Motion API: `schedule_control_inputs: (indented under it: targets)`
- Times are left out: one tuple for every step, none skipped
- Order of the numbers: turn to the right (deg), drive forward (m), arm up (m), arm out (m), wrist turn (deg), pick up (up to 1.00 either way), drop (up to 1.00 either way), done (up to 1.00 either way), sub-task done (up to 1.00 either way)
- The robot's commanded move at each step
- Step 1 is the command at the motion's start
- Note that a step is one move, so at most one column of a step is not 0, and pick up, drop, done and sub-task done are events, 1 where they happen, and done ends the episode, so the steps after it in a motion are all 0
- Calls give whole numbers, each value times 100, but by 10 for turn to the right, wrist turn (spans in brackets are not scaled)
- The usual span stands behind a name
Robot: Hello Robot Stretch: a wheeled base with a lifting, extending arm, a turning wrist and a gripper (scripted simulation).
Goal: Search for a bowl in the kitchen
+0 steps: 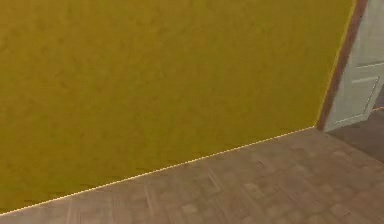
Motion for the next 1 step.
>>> schedule_control_inputs:
  targets:
    - [450, 0, 0, 0, 0, 0, 0, 0, 0]
